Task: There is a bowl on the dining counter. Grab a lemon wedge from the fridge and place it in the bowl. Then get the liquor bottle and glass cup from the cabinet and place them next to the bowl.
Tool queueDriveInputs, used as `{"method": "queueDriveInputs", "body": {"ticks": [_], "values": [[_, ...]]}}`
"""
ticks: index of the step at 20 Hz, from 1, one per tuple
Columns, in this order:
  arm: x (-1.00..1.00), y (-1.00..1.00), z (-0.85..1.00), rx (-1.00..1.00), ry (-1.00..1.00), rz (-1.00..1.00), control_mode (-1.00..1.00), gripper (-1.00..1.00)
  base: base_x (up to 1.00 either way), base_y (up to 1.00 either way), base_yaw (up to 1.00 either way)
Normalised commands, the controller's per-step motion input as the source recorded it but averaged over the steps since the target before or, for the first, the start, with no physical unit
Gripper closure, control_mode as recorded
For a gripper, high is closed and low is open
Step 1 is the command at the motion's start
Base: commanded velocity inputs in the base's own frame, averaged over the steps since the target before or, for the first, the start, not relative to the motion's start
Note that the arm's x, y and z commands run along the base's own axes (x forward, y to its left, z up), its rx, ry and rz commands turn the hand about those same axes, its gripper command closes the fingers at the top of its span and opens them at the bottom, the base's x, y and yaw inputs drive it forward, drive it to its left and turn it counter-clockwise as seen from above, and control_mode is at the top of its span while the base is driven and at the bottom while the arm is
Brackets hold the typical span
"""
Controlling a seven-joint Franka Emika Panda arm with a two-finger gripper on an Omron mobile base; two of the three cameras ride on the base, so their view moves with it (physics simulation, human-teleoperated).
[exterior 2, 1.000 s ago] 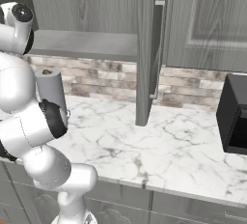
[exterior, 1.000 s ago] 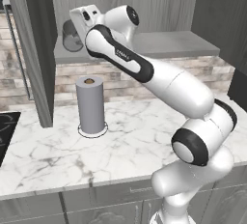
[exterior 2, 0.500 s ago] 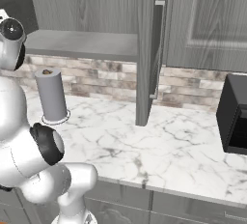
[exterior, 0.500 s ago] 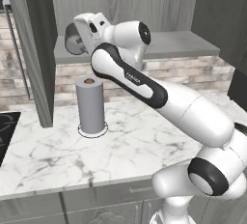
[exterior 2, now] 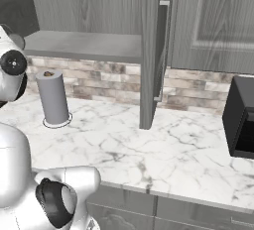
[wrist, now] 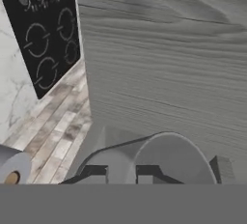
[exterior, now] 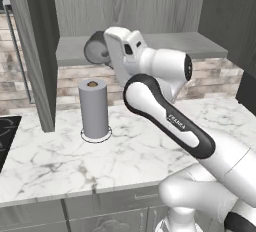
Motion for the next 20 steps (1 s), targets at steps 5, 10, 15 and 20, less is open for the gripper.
{"method": "queueDriveInputs", "body": {"ticks": [5,10,15,20], "values": [[-0.67,-0.56,0.09,0.15,0.0,0.0,-1.0,1.0,0.0,0.0,0.0],[-0.61,-0.46,0.1,0.13,0.0,0.0,-1.0,1.0,0.0,0.0,0.0],[-0.65,-0.37,0.06,0.1,0.0,0.0,-1.0,1.0,0.0,0.0,0.0],[-0.78,-0.4,0.01,0.08,-0.07,-0.02,-1.0,1.0,0.0,0.0,0.0]]}}
